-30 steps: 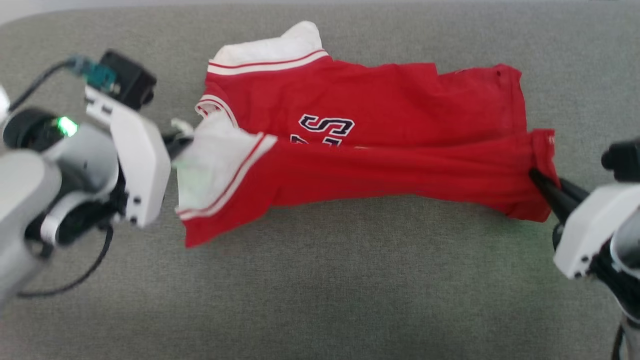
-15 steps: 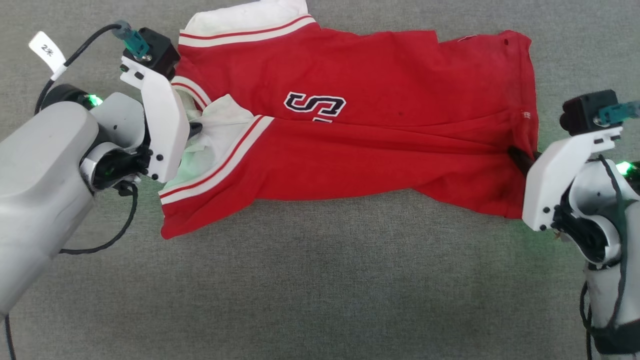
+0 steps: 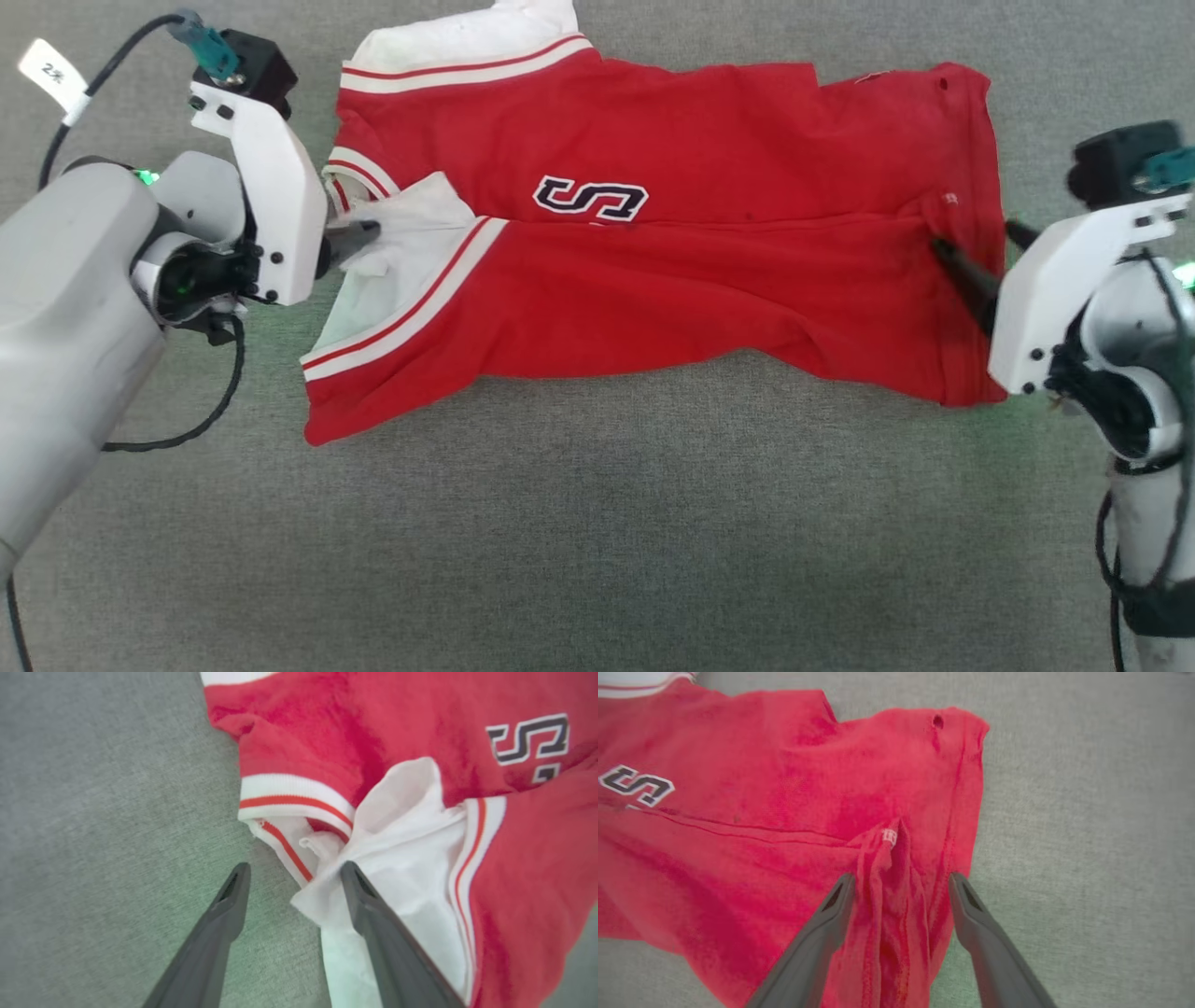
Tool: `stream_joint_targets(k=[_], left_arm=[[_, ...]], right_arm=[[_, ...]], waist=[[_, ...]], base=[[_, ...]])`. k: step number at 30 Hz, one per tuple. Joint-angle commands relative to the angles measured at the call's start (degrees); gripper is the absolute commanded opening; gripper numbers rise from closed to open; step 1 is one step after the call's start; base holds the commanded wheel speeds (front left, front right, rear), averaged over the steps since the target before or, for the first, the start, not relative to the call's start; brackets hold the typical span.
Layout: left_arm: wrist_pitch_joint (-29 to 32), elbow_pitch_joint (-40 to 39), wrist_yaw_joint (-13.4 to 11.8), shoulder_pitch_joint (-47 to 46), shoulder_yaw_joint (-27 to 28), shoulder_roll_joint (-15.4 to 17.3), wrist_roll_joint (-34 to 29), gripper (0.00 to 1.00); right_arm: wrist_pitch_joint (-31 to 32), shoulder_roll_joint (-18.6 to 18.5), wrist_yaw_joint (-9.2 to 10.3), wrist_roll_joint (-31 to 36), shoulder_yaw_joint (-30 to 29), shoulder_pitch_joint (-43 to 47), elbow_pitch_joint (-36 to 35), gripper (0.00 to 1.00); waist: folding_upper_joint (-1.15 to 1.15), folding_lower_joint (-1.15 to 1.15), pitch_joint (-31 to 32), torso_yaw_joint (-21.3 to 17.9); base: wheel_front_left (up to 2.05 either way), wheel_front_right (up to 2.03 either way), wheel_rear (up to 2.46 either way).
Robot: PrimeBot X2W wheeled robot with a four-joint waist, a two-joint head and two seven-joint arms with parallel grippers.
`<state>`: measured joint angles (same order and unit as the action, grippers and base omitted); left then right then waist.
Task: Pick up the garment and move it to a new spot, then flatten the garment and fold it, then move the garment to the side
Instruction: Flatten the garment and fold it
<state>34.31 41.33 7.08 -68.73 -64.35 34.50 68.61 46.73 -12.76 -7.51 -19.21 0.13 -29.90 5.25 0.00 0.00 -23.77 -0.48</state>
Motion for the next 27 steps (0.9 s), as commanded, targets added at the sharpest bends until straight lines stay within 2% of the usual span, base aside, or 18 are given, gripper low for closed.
stream_joint_targets(k=[1,6,11,16,23,27], left_arm=[[0.2,-0.7,0.2,-0.3,0.5,0.9,0.8,1.00],[0.3,-4.8,-1.4,1.1,1.4,3.3,1.8,1.00],[-0.1,-12.6,-4.8,3.6,2.6,7.6,3.0,1.00],[0.0,-23.7,-9.9,8.2,3.2,13.2,4.9,1.00],[-1.7,-40.0,-18.6,16.0,3.9,21.2,7.1,1.00],[-2.9,-45.9,-22.4,19.6,4.0,24.1,8.4,1.00]], right_arm=[[-0.8,0.0,0.03,-0.5,-0.6,1.0,-1.7,1.00],[-3.4,1.1,0.03,0.2,-4.5,4.0,-7.9,1.00],[-6.6,3.3,0.03,1.2,-7.2,7.7,-13.6,1.00],[-11.4,5.4,0.03,2.4,-9.0,10.4,-17.8,1.00],[-18.0,7.7,0.03,3.3,-11.4,13.4,-21.2,1.00],[-19.5,8.6,0.03,3.1,-12.3,15.1,-22.3,1.00]], waist=[[0.00,0.00,0.5,0.3],[0.00,0.00,1.4,0.8],[0.00,0.00,1.8,1.0],[0.00,0.00,2.0,0.4],[0.00,0.00,1.7,-0.2],[0.00,0.00,1.6,-0.5]], base=[[0.00,0.00,0.00],[0.00,0.00,0.00],[0.00,0.00,0.00],[0.00,0.00,0.00],[0.00,0.00,0.00],[0.00,0.00,0.00]])
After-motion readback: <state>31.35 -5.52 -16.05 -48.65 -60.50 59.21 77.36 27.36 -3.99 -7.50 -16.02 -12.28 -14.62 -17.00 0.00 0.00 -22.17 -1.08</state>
